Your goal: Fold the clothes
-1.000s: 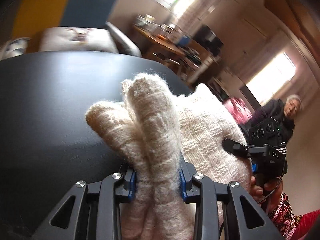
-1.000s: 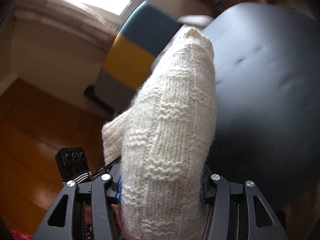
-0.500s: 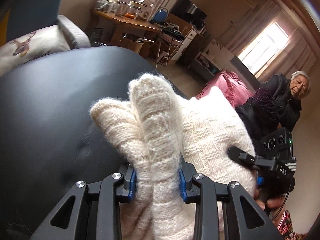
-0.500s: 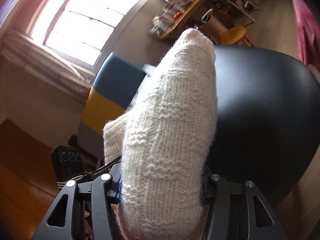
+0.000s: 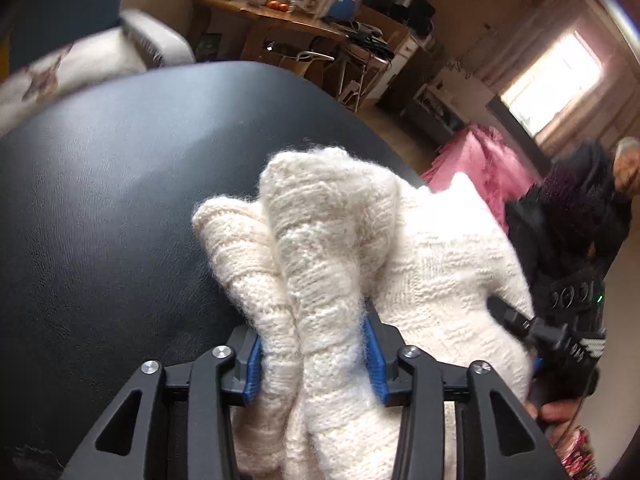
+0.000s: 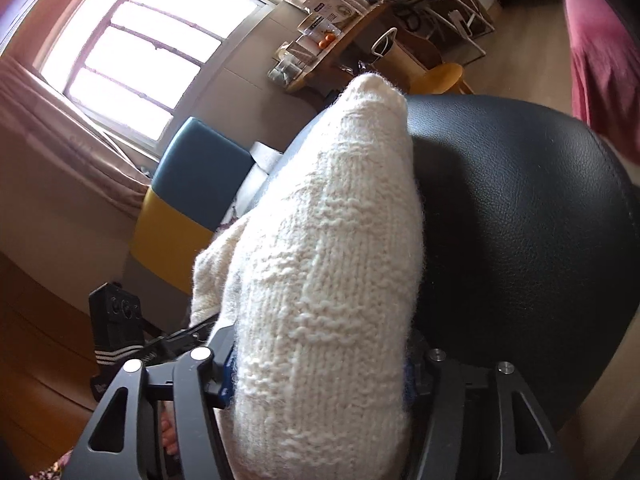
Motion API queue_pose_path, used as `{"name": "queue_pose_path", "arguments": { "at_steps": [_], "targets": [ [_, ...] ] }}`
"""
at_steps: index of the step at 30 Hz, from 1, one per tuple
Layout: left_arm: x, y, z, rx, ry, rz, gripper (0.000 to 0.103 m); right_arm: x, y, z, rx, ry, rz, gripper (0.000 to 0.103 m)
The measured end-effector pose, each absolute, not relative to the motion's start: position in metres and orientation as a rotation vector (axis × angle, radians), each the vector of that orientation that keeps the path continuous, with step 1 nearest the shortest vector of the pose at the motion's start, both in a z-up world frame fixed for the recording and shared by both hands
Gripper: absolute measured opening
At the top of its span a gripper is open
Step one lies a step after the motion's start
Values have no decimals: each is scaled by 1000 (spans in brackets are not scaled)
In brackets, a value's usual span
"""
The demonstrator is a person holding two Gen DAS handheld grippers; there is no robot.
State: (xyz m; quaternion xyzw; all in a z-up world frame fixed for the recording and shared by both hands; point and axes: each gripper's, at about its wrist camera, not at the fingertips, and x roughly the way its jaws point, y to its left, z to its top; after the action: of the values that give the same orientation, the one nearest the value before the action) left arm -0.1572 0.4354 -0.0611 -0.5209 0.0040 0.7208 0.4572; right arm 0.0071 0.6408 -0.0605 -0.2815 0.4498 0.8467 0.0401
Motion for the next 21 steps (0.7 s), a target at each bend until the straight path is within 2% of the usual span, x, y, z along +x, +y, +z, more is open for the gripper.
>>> {"name": "queue_pose_path", "arguments": {
  "at_steps": [1, 4, 11, 13, 15, 19, 20, 21],
  "targets": [
    [-160, 429, -61, -1305, -35, 1763, 42, 8, 640, -59, -877, 1358, 2583, 67],
    [-168, 408, -57, -1352, -150, 1737, 42, 13, 637, -45, -897, 1265, 2551, 72],
    [-141, 351, -31, -1235, -176, 1826, 36, 51, 591, 29, -695, 838, 2624, 72],
    [-121, 338, -29, -1183, -179, 1830, 36, 49, 564, 46, -708, 736, 2731, 56],
    [-98, 331, -24, -1130, -171, 1818, 36, 31, 535, 45, -833, 615, 2832, 45],
    [-60, 323, -22, -1038, -138, 1756, 36, 11, 504, 37, -952, 492, 2883, 41],
    [-57, 325, -23, -1045, -115, 1747, 36, 3, 504, 33, -999, 486, 2877, 38],
    [-55, 328, -25, -1052, -92, 1738, 36, -4, 503, 29, -1045, 480, 2871, 29]
  ]
}}
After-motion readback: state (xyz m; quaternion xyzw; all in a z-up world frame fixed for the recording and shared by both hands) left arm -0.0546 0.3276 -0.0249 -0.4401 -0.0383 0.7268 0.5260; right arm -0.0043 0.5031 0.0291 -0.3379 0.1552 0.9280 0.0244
